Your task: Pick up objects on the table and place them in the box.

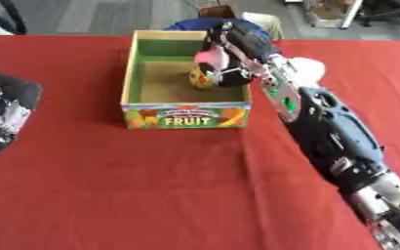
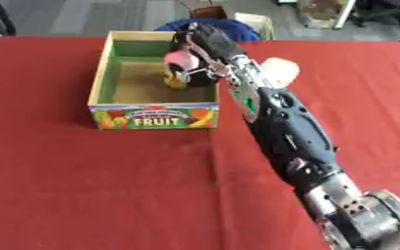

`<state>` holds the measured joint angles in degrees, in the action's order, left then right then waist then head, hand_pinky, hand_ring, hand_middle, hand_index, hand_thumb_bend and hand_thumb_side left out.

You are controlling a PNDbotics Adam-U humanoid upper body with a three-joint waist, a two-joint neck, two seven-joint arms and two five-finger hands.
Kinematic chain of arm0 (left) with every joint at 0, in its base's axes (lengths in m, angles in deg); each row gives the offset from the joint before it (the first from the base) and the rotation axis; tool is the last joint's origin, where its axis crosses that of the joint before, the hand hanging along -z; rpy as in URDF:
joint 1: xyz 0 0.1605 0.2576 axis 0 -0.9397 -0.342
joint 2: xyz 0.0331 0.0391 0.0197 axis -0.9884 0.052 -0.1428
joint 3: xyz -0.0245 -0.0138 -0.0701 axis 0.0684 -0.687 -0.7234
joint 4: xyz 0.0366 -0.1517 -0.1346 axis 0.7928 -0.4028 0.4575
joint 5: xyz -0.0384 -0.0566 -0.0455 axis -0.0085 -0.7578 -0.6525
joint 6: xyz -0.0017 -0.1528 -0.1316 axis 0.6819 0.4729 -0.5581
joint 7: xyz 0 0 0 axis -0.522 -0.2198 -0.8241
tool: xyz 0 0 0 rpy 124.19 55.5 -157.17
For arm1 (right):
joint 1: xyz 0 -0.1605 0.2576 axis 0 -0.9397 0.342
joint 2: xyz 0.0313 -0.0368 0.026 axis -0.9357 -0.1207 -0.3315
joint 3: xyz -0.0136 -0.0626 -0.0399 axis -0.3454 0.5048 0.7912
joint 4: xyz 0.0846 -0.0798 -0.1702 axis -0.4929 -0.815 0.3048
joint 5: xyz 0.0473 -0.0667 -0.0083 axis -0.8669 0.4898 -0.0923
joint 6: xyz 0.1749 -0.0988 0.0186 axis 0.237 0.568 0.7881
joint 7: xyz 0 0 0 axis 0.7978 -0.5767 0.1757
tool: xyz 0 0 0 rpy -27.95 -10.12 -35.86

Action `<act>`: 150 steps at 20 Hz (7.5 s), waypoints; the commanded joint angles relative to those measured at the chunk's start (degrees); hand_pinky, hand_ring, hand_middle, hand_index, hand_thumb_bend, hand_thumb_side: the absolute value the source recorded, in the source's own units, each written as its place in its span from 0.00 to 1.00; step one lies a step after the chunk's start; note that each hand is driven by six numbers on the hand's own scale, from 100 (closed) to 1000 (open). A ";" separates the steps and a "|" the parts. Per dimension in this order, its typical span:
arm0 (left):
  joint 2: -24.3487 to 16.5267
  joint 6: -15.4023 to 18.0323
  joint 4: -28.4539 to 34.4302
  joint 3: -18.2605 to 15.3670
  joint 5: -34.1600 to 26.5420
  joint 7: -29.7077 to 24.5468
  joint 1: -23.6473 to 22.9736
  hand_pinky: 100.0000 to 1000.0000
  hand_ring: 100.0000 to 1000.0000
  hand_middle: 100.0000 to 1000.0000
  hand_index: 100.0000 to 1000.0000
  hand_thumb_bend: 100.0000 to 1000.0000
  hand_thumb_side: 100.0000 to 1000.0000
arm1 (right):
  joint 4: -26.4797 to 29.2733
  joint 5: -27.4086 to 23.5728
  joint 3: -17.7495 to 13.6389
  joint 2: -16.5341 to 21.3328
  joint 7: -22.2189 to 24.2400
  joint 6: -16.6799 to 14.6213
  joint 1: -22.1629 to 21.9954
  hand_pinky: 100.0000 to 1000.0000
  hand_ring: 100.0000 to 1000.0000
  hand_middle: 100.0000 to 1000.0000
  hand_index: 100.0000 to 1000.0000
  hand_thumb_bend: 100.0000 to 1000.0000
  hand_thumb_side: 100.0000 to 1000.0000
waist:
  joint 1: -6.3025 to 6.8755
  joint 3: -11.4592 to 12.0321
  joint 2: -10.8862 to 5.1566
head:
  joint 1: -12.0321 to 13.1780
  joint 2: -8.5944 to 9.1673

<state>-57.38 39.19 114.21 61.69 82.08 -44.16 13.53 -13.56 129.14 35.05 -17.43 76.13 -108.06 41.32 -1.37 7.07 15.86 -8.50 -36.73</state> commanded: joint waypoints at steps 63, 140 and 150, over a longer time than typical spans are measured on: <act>-1.38 0.11 1.33 -0.67 0.51 0.45 -0.12 0.54 0.47 0.46 0.52 0.45 0.28 | -8.12 0.32 -8.38 13.12 -0.56 13.84 -5.60 0.47 0.78 0.47 0.59 0.03 0.00 | 0.74 -2.43 -0.50 | 0.23 1.83; -0.49 0.09 1.37 -0.12 0.04 -0.19 0.95 0.54 0.47 0.46 0.51 0.46 0.28 | 5.61 -15.82 -3.45 1.97 4.61 8.63 1.02 0.88 1.00 0.88 0.90 0.42 0.22 | -0.26 2.22 -0.33 | -1.94 2.75; -0.57 0.08 1.12 -0.65 0.28 0.36 0.17 0.54 0.47 0.46 0.51 0.47 0.28 | 13.35 -22.23 -1.55 4.65 -4.61 10.40 -1.34 0.84 1.00 0.80 0.84 0.00 0.10 | -0.48 0.40 -0.88 | -0.62 2.29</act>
<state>-57.36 39.22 114.48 61.61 82.11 -44.10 13.31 -2.23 108.24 32.78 -14.76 72.73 -97.17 39.08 -1.99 7.35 16.44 -9.48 -34.66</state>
